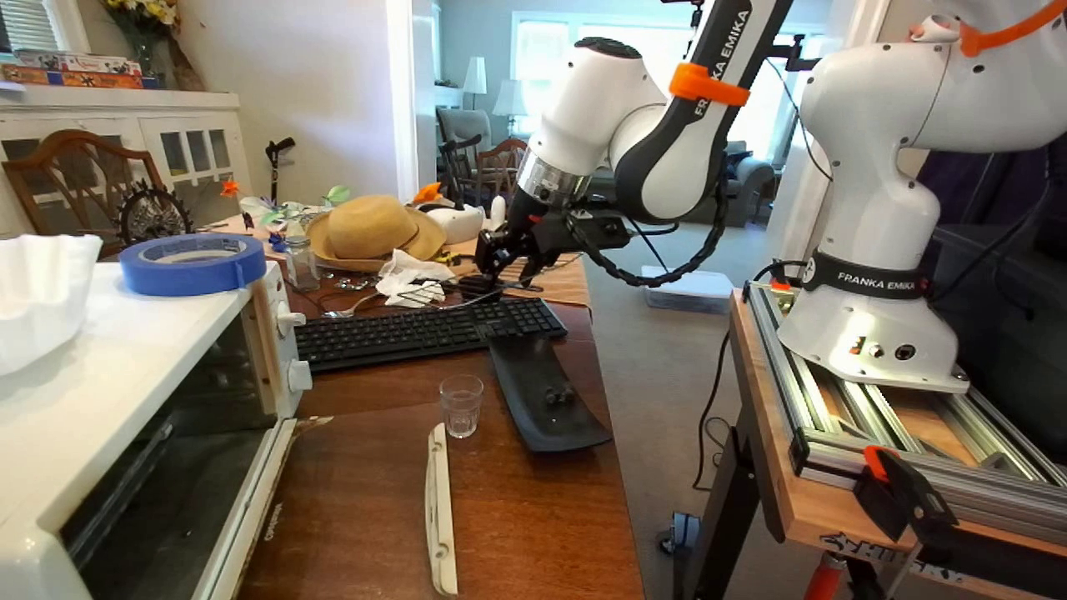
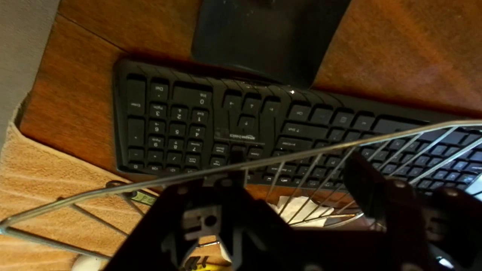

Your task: Put the metal object inside the mini oven

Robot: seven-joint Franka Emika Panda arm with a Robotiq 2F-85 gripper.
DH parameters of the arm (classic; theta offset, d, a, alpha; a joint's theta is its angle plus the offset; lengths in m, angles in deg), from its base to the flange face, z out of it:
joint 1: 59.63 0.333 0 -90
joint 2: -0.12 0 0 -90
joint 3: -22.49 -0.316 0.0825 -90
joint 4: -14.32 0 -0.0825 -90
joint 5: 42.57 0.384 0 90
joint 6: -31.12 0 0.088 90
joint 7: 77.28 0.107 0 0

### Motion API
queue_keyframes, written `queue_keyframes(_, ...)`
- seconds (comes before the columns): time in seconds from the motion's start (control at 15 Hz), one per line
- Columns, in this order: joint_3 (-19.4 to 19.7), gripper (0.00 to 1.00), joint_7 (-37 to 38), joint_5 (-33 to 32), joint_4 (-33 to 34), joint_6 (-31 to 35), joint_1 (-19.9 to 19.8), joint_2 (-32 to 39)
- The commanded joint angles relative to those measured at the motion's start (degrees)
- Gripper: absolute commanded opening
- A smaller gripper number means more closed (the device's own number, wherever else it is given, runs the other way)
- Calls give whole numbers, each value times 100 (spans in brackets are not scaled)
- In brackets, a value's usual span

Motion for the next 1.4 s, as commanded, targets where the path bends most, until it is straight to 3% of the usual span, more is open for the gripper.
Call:
queue_keyframes(0.0, 545, 43, 286, 293, -132, 504, 880, 601)
queue_keyframes(0.27, 739, 43, 407, 659, -294, 959, 1528, 915)
queue_keyframes(0.33, 530, 43, -153, 1398, -329, 1096, 1580, 907)
queue_keyframes(0.47, 285, 43, -498, 1816, -455, 1363, 1683, 718)
queue_keyframes(0.8, -909, 43, -1507, 2224, -309, 1914, 1179, 326)
queue_keyframes(1.0, -1746, 43, -2075, 2332, -253, 2022, 652, 137)
queue_keyframes(1.07, -1481, 43, -1581, 1810, -334, 1977, 869, 225)
queue_keyframes(1.13, -1573, 43, -1598, 1837, -372, 2022, 781, 175)
queue_keyframes(1.2, -1499, 68, -1584, 2004, -230, 1916, 924, 390)
queue_keyframes(1.33, -1521, 68, -1584, 1970, -256, 1916, 897, 358)
